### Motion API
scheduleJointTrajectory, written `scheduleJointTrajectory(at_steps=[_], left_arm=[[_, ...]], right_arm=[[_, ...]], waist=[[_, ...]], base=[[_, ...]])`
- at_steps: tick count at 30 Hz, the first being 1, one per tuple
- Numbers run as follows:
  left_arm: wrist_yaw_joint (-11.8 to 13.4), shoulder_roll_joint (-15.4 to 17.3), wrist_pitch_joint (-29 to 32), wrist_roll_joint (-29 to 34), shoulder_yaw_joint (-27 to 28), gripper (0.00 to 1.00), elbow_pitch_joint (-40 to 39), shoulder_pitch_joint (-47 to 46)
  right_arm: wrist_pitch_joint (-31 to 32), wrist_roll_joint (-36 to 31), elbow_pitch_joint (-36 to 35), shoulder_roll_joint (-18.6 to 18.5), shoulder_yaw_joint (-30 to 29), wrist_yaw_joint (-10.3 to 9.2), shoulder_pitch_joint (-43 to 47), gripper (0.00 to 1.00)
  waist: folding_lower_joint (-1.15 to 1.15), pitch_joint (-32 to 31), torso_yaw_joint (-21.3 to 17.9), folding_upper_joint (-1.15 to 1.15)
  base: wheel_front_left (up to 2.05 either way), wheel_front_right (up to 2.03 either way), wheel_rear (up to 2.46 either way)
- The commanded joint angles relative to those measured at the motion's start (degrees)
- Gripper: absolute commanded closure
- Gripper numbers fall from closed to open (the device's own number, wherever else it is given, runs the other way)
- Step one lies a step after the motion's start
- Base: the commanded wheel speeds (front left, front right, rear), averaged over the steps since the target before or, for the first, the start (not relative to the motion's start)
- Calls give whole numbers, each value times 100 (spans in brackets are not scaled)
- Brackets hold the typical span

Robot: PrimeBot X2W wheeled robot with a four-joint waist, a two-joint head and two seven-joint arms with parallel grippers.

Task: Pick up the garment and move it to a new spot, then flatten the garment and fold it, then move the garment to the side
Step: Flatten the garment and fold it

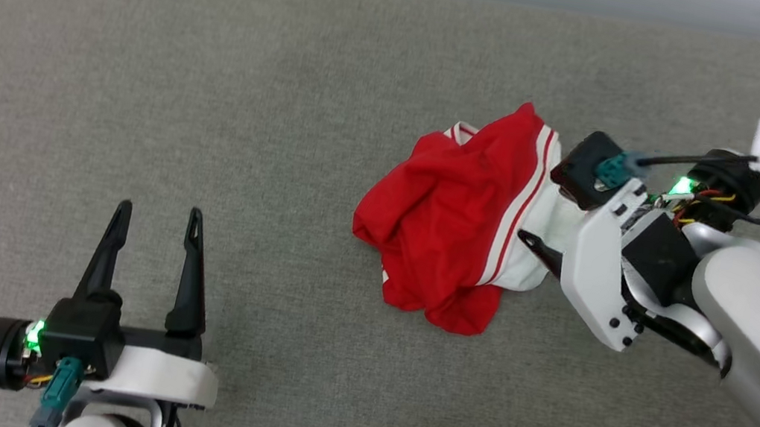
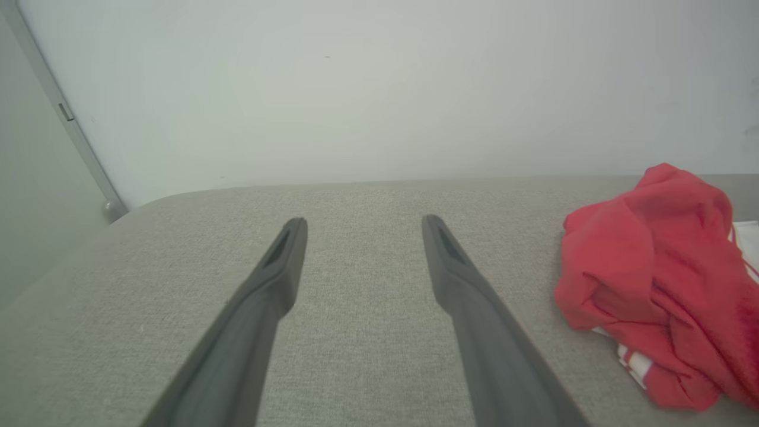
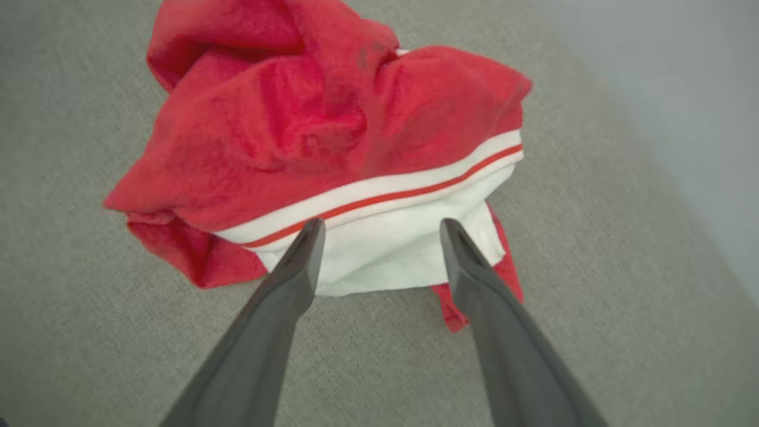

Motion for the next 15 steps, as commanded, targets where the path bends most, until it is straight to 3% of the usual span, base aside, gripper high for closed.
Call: scheduleJointTrajectory(at_steps=[1,8,15], left_arm=[[-20,-10,-15,-23,-19,0,-28,-143],[20,-19,-15,-86,-125,0,-109,-428],[105,-19,-15,-152,-188,0,-79,-565]], right_arm=[[298,200,-7,-95,253,-4,-285,0],[877,867,445,-72,1173,-3,-589,0],[1038,973,802,-27,1672,-3,-41,0]], waist=[[-1,231,100,0],[-1,695,282,0],[-1,823,355,0]], base=[[0,0,0],[0,0,0],[0,0,0]])
